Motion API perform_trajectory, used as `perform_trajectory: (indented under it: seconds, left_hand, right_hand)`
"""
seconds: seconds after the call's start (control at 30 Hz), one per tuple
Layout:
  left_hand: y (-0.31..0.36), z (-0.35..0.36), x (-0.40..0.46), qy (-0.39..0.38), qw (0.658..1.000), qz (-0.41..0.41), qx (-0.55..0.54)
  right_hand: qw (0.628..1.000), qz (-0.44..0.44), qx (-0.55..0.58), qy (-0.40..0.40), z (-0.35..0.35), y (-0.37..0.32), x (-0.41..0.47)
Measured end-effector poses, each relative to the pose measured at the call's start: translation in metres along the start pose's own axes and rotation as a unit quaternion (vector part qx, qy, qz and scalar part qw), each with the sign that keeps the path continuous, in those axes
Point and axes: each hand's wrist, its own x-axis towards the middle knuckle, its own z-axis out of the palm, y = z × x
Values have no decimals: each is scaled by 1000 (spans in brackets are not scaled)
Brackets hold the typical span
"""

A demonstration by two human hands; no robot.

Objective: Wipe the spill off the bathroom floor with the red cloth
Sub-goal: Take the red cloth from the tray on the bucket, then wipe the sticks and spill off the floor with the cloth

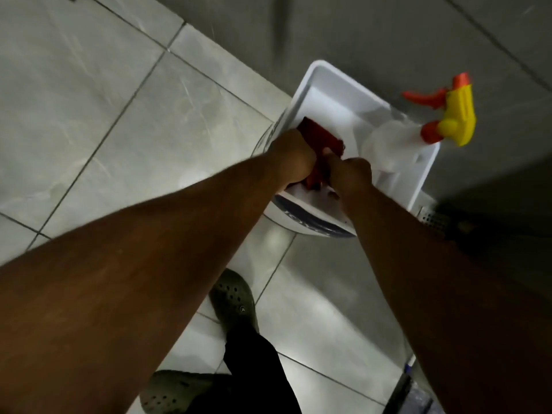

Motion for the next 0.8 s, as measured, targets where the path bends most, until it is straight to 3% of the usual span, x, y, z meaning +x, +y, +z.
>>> perform_trajectory:
  seconds: [0.17, 0.43, 0.57, 0.7, 0.8]
  left_hand:
    - [-1, 17, 23, 21, 999, 1, 43]
    - [1, 9, 8, 83, 985, -40, -148]
    - [-13, -33, -30, 46, 976, 0, -213]
    - [-64, -84, -87, -11, 928, 36, -370]
    - [-128, -114, -132, 19, 896, 13, -444]
  right_hand:
    - [999, -10, 37, 5, 14, 6, 22]
    - [986, -1, 162, -48, -8, -20, -16]
    - [981, -23, 168, -96, -25, -46, -57]
    - [961, -39, 198, -189, -2, -60, -117]
    - [963, -55, 149, -220, 49, -55, -170]
